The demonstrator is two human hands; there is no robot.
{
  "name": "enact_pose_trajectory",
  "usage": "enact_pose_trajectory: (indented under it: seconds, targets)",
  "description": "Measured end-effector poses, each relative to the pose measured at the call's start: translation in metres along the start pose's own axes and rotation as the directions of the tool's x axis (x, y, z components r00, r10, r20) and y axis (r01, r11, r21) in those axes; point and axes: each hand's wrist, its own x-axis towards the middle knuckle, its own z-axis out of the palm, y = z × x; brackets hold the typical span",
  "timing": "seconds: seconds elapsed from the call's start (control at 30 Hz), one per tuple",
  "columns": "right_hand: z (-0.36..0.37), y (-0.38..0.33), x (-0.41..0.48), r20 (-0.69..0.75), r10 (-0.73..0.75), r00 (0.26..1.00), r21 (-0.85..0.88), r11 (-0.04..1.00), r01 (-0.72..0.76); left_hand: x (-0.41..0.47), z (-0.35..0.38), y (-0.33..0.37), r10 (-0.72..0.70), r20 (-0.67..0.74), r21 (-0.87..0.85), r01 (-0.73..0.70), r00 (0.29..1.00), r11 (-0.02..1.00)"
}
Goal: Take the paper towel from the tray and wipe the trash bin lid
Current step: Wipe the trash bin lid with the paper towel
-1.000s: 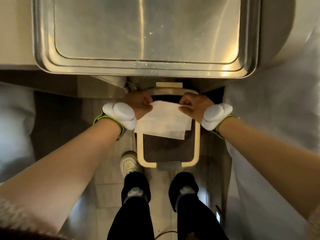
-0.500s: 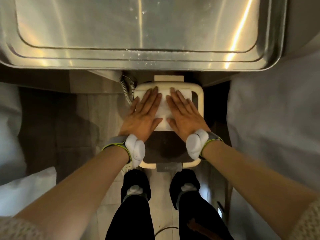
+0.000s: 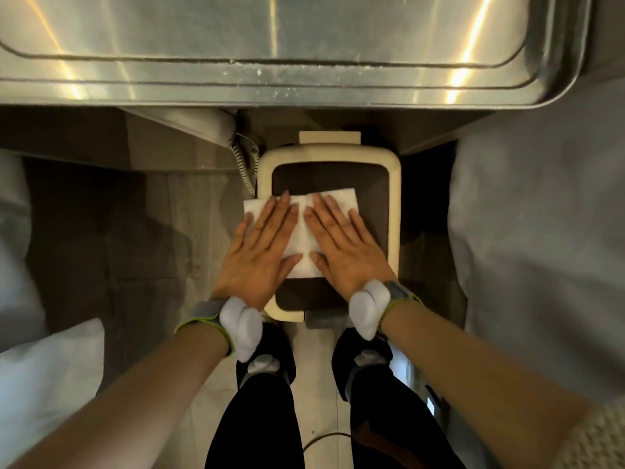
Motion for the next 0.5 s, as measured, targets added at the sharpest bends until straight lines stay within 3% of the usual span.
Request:
enact_pose_trajectory:
  seconds: [0.17,0.33,0.5]
  targets:
    - [-0.027,0.024,0.037,-0.048,-0.055,0.997,-0.08,0.995,0.051,0.037,-0.016,-0.012,-0.02,-0.059,-0.019,0.019,0.998,1.0]
    - [-0.027,0.044,0.01,-0.117,0.094,0.989,-0.027,0.995,-0.098,0.06,-0.009,0.018,0.073,-0.043,0.034,-0.071,0.996,0.997]
    - [0.001,0.02,-0.024,-0.067,0.169,0.983,0.042,0.985,-0.167,0.024,0.009,0.028,0.09,0.013,0.125,-0.091,0.996,0.988]
